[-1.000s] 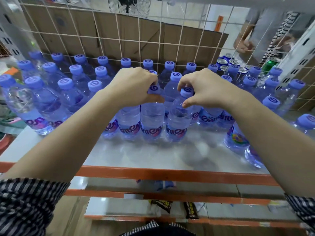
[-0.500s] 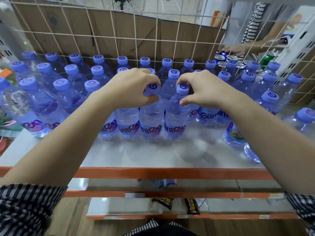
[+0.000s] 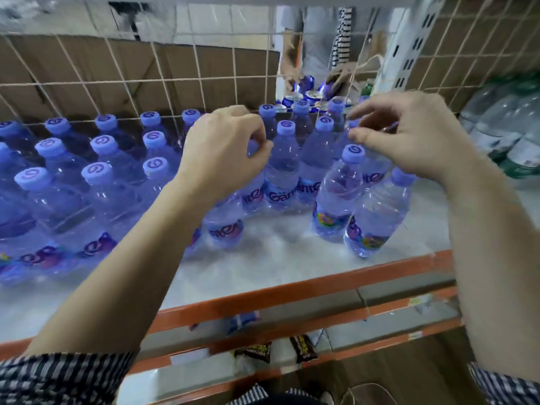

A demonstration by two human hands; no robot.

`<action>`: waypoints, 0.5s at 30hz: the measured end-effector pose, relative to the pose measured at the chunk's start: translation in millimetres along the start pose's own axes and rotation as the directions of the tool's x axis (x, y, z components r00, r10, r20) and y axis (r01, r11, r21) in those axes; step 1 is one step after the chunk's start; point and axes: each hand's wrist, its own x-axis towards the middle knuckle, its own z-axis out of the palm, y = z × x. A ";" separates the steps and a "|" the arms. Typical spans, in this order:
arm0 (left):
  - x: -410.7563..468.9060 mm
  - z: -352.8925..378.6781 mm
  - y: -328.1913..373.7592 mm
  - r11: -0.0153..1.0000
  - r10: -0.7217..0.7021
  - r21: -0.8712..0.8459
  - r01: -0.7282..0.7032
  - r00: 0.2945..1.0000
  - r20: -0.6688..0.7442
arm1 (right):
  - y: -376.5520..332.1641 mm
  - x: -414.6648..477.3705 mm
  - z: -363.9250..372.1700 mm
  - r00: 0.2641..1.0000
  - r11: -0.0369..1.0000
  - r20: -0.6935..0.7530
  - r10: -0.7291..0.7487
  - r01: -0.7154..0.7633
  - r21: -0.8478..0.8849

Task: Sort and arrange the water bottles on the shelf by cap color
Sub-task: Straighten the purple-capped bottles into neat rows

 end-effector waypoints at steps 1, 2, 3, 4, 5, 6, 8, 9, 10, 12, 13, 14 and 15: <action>2.3 5.4 11.4 1.000 0.011 -0.014 -0.011 1.000 0.004 | 11.8 -6.6 -2.0 1.000 1.000 -0.017 0.006 -0.007 -0.006; 4.5 11.9 23.1 0.999 0.019 -0.038 -0.019 1.000 0.012 | 23.4 -13.0 -4.2 1.000 1.000 -0.026 0.010 -0.010 -0.015; 6.7 19.0 34.2 0.998 0.023 -0.065 -0.022 0.999 0.023 | 34.3 -18.6 -6.7 0.999 1.000 -0.031 0.008 -0.009 -0.025; 8.7 26.5 45.2 0.995 0.022 -0.095 -0.018 0.999 0.039 | 45.2 -23.6 -9.2 0.999 0.999 -0.033 0.003 -0.004 -0.032; 10.0 34.1 56.1 0.992 0.015 -0.128 -0.007 0.998 0.061 | 55.7 -28.5 -11.2 1.000 0.999 -0.031 -0.002 0.001 -0.033; 11.5 41.9 66.2 0.987 0.006 -0.164 0.007 0.997 0.082 | 65.3 -33.1 -12.2 1.000 1.000 -0.025 -0.006 0.005 -0.028; 13.4 57.2 84.8 0.975 -0.019 -0.219 0.043 0.994 0.110 | 82.0 -40.6 -12.4 1.000 1.000 0.003 -0.015 0.015 -0.007; 13.5 64.3 93.0 0.971 -0.036 -0.231 0.062 0.993 0.116 | 89.5 -43.8 -11.6 0.999 1.000 0.024 -0.021 0.021 0.003; 13.6 71.0 100.0 0.968 -0.055 -0.238 0.082 0.991 0.119 | 96.0 -46.7 -10.2 0.999 1.000 0.047 -0.027 0.026 0.012; 13.1 81.8 110.4 0.963 -0.092 -0.244 0.117 0.989 0.112 | 106.6 -51.9 -7.2 0.995 0.999 0.089 -0.044 0.041 0.033; 12.7 85.7 114.2 0.963 -0.108 -0.237 0.131 0.989 0.105 | 111.0 -53.9 -5.3 0.993 0.998 0.107 -0.056 0.051 0.044; 12.1 88.8 117.5 0.964 -0.122 -0.224 0.143 0.987 0.105 | 114.6 -55.2 -3.5 0.990 0.996 0.121 -0.070 0.063 0.057; 11.9 91.0 120.2 0.967 -0.133 -0.204 0.155 0.984 0.116 | 117.1 -55.5 -1.9 0.988 0.995 0.127 -0.085 0.076 0.072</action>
